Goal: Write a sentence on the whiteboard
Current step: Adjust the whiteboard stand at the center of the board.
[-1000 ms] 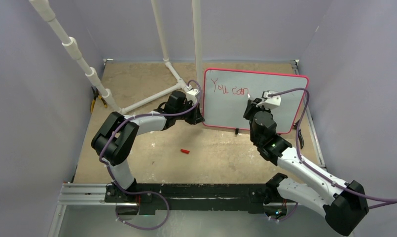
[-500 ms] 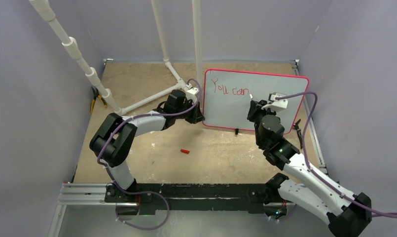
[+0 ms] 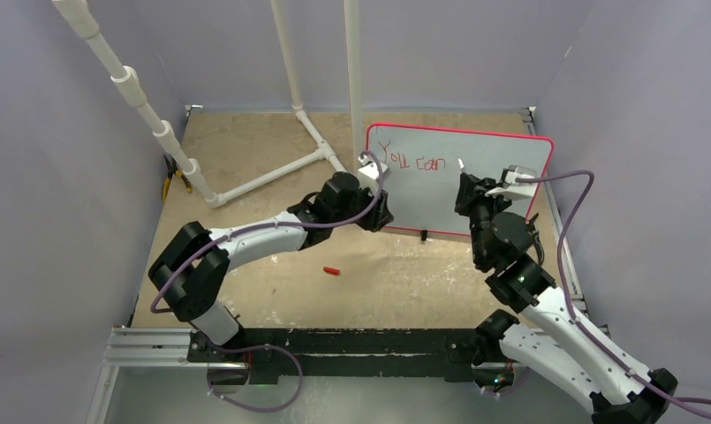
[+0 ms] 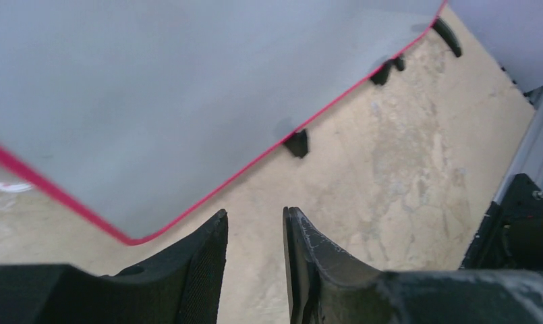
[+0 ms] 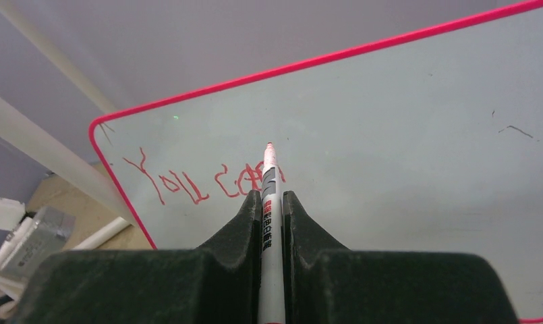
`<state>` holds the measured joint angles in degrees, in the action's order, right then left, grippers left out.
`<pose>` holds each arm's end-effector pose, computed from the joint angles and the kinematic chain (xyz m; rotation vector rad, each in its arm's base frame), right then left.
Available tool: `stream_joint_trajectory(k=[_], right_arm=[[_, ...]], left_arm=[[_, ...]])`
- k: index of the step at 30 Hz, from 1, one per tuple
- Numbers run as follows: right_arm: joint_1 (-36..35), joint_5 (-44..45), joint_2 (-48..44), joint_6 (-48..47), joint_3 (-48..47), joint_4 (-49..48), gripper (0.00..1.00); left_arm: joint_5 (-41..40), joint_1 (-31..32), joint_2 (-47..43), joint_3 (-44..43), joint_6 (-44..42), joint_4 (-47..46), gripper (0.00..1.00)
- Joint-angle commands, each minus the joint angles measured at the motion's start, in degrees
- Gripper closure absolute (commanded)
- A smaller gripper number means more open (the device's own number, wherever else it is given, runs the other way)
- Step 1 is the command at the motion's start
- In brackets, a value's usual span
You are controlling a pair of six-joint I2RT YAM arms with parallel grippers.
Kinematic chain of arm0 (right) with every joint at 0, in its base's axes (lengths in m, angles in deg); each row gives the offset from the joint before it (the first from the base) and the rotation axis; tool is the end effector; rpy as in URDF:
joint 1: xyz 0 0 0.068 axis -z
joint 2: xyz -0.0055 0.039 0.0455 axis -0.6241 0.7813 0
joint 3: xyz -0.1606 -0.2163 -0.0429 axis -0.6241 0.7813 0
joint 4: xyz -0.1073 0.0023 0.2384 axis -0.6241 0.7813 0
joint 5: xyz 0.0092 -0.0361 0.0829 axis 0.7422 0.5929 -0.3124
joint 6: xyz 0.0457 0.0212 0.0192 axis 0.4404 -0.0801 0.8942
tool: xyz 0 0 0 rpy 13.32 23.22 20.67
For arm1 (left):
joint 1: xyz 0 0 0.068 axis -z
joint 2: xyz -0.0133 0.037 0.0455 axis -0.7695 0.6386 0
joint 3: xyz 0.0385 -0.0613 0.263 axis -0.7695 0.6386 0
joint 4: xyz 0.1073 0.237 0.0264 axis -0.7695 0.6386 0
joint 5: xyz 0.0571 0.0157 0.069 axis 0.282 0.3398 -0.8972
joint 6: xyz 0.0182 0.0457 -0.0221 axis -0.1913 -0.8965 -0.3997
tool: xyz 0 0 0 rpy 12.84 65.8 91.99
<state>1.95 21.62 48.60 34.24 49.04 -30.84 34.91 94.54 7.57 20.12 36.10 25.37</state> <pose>0.1449 0.0786 0.3392 0.3243 1.4737 0.2139 0.2566 -0.2582 0.2347 0.5844 2.0617 -0.8407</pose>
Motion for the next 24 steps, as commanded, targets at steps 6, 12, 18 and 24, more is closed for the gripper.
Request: stream_joint_trajectory(k=[6,12,18,24], right_arm=[[0.28,-0.88,-5.48,-2.79,-4.66,-3.65,1.0],[0.29,-1.35,-7.15,-2.93,-4.67,-4.36,1.0],[0.32,-2.96,-8.01,-2.76,-4.22,-5.1,1.0],[0.29,-4.89,-8.83,-2.76,-3.96,-5.67,1.0]], left_arm=[[-19.43,12.89,5.63,-1.64,15.22,-11.95,0.59],[-27.25,17.15,13.49,-3.92,20.64,-16.81,0.53],[-32.31,19.84,19.87,-7.49,22.98,-17.19,0.47],[-35.59,20.81,25.28,-11.57,22.55,-16.94,0.45]])
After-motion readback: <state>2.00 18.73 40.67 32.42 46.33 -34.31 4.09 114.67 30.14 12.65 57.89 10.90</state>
